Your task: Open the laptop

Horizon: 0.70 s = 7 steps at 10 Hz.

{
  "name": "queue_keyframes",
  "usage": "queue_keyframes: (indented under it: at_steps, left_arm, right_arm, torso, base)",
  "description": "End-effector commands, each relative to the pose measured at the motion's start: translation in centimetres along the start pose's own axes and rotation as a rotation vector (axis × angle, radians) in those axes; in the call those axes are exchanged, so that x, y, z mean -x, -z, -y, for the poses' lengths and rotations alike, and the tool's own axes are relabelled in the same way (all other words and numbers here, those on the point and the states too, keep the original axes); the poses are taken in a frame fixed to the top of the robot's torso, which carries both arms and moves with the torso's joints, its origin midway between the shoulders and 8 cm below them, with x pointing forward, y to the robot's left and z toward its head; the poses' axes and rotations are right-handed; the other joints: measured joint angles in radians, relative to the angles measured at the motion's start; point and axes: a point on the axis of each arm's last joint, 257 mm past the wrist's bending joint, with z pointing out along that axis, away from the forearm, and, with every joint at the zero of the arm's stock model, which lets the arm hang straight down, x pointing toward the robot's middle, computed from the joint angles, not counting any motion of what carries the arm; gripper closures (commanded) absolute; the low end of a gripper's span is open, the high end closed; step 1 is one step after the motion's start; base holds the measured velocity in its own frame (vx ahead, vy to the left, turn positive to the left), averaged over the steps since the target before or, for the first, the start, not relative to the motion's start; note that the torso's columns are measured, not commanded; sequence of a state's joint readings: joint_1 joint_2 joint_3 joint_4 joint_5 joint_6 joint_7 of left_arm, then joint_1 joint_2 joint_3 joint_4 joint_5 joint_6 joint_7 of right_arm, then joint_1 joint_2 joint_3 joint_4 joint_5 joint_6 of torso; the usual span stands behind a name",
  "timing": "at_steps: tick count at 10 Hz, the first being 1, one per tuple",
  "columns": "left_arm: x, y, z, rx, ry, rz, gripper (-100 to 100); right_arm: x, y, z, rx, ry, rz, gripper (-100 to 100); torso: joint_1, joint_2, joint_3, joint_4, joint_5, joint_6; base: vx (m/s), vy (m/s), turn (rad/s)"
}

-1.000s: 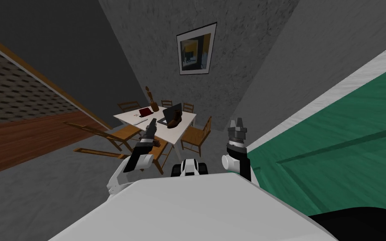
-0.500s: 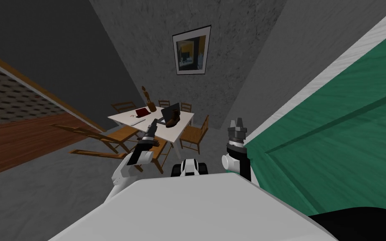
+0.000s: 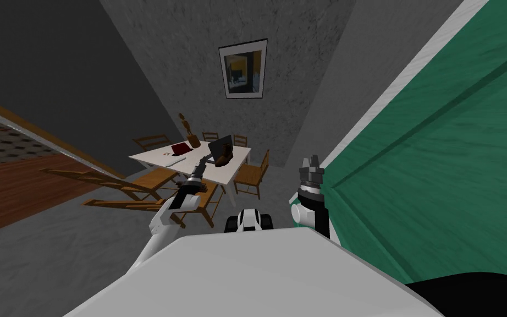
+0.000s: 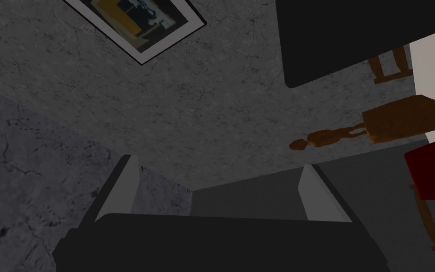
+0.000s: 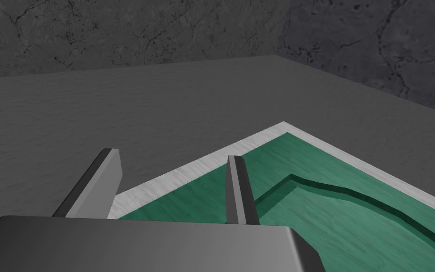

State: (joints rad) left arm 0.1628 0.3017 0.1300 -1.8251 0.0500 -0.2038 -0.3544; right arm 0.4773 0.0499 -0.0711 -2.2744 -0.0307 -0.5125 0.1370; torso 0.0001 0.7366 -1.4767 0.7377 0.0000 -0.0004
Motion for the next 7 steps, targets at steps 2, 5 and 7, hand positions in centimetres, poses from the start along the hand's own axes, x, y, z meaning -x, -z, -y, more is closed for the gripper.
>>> queue_keyframes:
  at_steps: [2,5,7]
  left_arm:
    - [0.4,-1.6,-2.9,0.053,-0.042,-0.008,-100]
    - [1.1,-2.9,-5.3,0.1,-0.078,-0.015,-100]
    - [1.5,-3.5,-6.4,0.121,-0.096,-0.018,-100]
  right_arm:
    - [0.0,0.0,0.0,0.0,0.0,0.0,0]
    - [0.0,0.0,0.0,0.0,0.0,0.0,0]
    - [0.0,0.0,0.0,0.0,0.0,0.0,0]
  torso:
    - [0.001,-0.001,-0.001,0.0,0.0,0.0]
    - [0.0,0.002,0.001,0.001,0.0,0.0]
    - [0.0,0.001,0.0,0.0,0.0,0.001]
  base:
    - [-0.047,0.015,-0.091]
    - [-0.055,0.021,-0.113]
    - [-0.03,0.019,-0.121]
